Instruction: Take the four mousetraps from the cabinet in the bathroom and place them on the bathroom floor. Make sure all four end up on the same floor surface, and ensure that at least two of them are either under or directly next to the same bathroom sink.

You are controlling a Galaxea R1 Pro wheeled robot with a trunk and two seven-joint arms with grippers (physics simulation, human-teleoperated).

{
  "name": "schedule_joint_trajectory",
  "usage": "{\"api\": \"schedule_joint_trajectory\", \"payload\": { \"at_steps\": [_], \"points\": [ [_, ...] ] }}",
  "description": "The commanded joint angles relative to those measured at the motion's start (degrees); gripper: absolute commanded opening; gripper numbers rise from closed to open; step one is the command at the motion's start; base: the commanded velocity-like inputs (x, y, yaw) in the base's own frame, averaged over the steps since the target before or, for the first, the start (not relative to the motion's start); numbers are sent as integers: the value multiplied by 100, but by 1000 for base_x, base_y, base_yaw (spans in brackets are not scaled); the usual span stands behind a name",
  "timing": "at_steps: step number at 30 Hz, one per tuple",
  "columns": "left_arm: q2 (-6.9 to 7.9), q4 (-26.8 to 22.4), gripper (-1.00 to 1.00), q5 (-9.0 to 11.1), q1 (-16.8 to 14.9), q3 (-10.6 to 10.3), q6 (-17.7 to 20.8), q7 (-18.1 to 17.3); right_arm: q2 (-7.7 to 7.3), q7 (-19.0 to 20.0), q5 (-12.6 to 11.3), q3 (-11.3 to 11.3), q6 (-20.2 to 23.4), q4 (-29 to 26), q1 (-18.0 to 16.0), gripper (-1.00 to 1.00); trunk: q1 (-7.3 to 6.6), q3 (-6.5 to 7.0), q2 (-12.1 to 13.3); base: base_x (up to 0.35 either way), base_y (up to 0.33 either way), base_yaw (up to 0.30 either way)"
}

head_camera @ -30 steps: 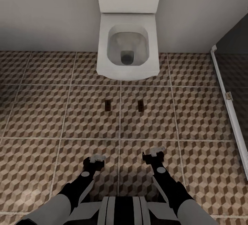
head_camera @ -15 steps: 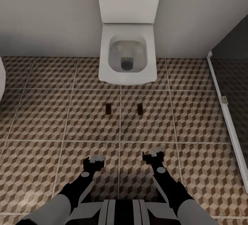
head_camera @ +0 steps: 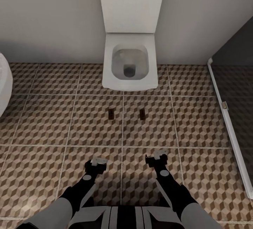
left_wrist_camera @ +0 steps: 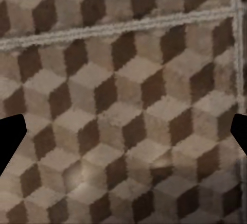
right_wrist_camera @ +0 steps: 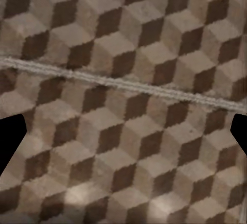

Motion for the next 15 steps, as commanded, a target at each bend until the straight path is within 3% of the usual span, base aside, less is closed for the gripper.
{"api": "schedule_joint_trajectory", "payload": {
  "at_steps": [1,15],
  "points": [
    [3,5,100,60,-4,-49,-25,39,-3,-42,3,24,25,-4,-2,100,-23,26,41,0,0,0],
    [-6,5,100,60,-4,-49,-21,39,0,-40,-5,24,24,-2,-2,100,-330,407,602,0,0,0]
  ]
}}
